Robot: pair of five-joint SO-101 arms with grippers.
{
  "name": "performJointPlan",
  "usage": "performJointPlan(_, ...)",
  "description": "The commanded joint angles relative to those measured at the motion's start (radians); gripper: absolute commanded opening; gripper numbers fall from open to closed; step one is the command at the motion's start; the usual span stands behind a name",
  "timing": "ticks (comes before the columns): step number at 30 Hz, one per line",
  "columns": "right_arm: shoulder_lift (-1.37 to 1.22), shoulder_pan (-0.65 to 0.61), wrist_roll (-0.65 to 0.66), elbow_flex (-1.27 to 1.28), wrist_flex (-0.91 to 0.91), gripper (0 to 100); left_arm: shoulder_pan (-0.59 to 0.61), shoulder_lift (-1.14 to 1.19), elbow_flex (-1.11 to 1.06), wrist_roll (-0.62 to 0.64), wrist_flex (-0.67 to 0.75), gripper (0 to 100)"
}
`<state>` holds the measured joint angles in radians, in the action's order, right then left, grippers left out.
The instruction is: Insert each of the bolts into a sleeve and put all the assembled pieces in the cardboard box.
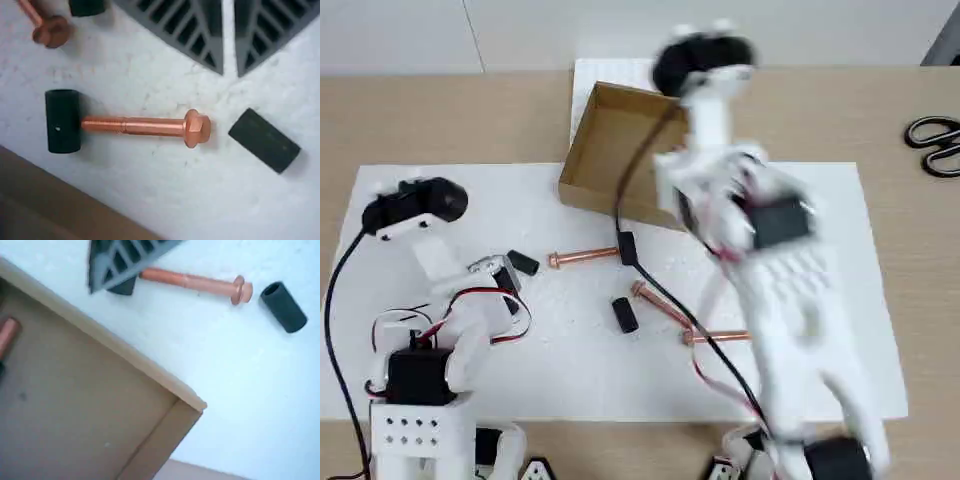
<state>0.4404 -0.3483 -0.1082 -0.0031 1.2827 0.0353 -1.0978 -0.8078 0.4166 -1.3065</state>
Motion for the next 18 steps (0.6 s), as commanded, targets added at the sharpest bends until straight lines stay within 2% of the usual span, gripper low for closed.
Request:
performJointPlan(1,0.237,0.047,-0.002,-0.04,0.136,25.3,0.003,0.0,0.137,-0.123,-0.069,1)
performJointPlan(5,0.352,0.097,-0.005,0.018,0.24,25.3,0.002,0.0,0.226,-0.218,-0.121,1)
performJointPlan(8,0.417,0.113,-0.005,0.155,0.294,25.3,0.005,0.0,0.239,-0.232,-0.124,1)
performJointPlan(15,0.63,0.136,-0.006,0.577,0.243,24.6,0.005,-0.002,0.231,-0.235,-0.123,1)
performJointPlan(18,0.739,0.134,-0.003,0.698,0.189,15.0,0.005,-0.002,0.18,-0.236,-0.11,1)
